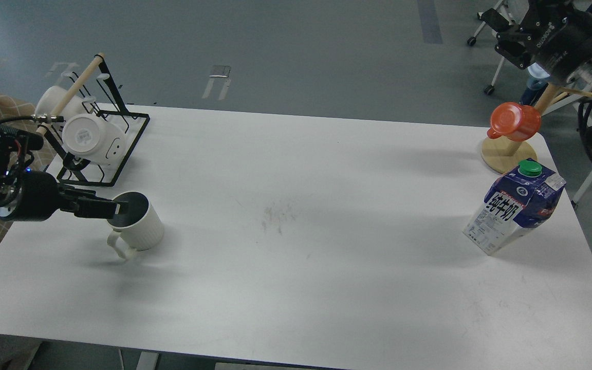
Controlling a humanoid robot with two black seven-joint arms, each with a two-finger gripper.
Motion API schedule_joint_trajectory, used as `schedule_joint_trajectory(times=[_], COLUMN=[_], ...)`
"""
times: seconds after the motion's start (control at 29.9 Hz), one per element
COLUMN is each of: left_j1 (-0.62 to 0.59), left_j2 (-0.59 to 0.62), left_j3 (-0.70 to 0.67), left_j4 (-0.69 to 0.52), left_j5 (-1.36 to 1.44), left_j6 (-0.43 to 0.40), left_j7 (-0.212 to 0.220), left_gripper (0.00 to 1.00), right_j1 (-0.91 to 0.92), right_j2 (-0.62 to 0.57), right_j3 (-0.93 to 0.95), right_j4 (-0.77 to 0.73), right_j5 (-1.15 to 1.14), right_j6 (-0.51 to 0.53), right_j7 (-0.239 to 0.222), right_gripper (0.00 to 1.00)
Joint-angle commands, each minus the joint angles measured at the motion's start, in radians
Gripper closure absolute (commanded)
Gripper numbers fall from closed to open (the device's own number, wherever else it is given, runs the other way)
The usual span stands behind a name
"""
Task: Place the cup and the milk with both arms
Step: 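Grasp the white mug by its rim with the left gripper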
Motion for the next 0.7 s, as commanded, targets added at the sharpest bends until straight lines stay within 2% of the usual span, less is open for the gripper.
schedule_joint_trajectory(times=[0.0, 0.3, 0.67], left_j1=[0.005, 0.003, 0.024], left_j2=[-0.017, -0.066, -0.089], left_j3=[-0.001, -0.001, 0.002], left_j4=[0.032, 0.109, 0.122], left_j5=[-0.009, -0.041, -0.041], left_j6=[0.000, 0.000, 0.000], left_j7=[0.000, 0.000, 0.000], left_gripper=[0.02, 0.02, 0.02], right_j1=[-0.001, -0.009, -0.013], right_j2=[-0.001, -0.001, -0.010], right_j3=[0.000, 0.000, 0.000], right_j4=[0.002, 0.007, 0.016], right_j5=[0.001, 0.001, 0.001], right_j6=[-0.001, -0.002, -0.010], right_j7=[0.000, 0.000, 0.000], right_gripper=[0.00, 0.00, 0.00])
